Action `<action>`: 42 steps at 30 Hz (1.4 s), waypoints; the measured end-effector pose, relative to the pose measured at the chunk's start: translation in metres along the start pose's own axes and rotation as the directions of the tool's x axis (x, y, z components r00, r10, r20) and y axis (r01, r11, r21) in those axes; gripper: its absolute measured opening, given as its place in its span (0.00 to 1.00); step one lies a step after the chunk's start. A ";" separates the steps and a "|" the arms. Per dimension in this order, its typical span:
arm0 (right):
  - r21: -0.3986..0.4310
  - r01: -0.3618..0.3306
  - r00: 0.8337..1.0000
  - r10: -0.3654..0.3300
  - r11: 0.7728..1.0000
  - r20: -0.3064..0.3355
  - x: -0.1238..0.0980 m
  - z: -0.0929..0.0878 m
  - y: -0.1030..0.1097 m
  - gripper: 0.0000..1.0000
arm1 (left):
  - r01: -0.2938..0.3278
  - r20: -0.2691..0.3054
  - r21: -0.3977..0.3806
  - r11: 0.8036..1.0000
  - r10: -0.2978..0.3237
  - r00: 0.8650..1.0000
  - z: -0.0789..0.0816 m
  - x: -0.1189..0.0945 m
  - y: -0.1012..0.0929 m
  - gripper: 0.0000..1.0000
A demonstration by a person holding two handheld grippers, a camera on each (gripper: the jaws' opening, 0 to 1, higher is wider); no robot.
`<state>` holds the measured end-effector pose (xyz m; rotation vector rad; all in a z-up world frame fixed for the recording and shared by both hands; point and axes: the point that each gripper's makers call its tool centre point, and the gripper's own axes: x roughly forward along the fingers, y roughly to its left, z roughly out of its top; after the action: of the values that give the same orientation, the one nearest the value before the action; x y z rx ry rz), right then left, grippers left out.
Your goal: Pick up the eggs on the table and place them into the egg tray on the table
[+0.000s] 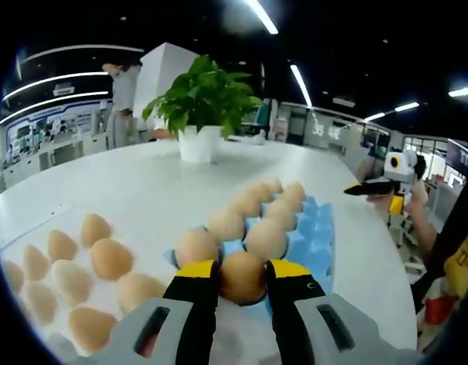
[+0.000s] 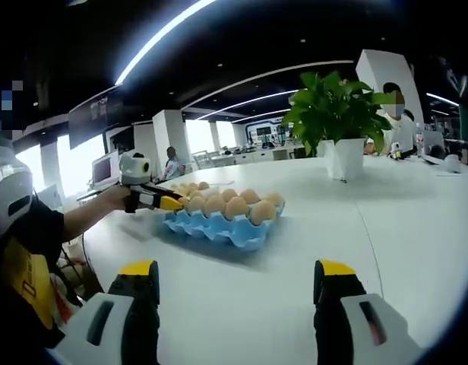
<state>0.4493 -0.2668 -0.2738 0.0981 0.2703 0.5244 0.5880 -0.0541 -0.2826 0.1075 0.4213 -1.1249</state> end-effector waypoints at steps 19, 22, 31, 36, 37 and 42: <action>-0.014 0.010 1.000 -0.010 1.000 -0.005 -0.008 0.003 0.009 0.87 | 0.003 -0.012 0.035 0.999 -0.002 1.000 0.009 -0.008 -0.006 0.34; -0.021 0.005 1.000 -0.005 1.000 -0.005 -0.007 0.006 0.013 0.87 | 0.005 -0.005 0.035 0.999 -0.004 1.000 0.013 -0.015 -0.007 0.36; -0.033 -0.008 1.000 0.008 0.999 -0.014 -0.004 0.008 0.020 0.87 | -0.005 0.019 0.040 0.999 0.004 1.000 0.017 -0.036 -0.009 0.53; -0.040 -0.016 1.000 0.015 0.999 -0.017 -0.002 0.009 0.024 0.87 | -0.009 0.031 0.042 0.999 0.007 0.999 0.018 -0.054 -0.009 0.61; -0.040 -0.016 1.000 0.015 0.999 -0.018 -0.002 0.010 0.024 0.87 | -0.010 0.034 0.043 0.999 0.009 0.999 0.018 -0.058 -0.009 0.63; -0.046 -0.022 1.000 0.021 0.999 -0.018 0.000 0.011 0.028 0.87 | -0.041 0.048 0.057 0.998 0.038 0.998 0.018 -0.075 -0.005 0.73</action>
<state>0.4391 -0.2434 -0.2587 0.0520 0.2746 0.5526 0.5615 0.0027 -0.2369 0.1390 0.3436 -1.0986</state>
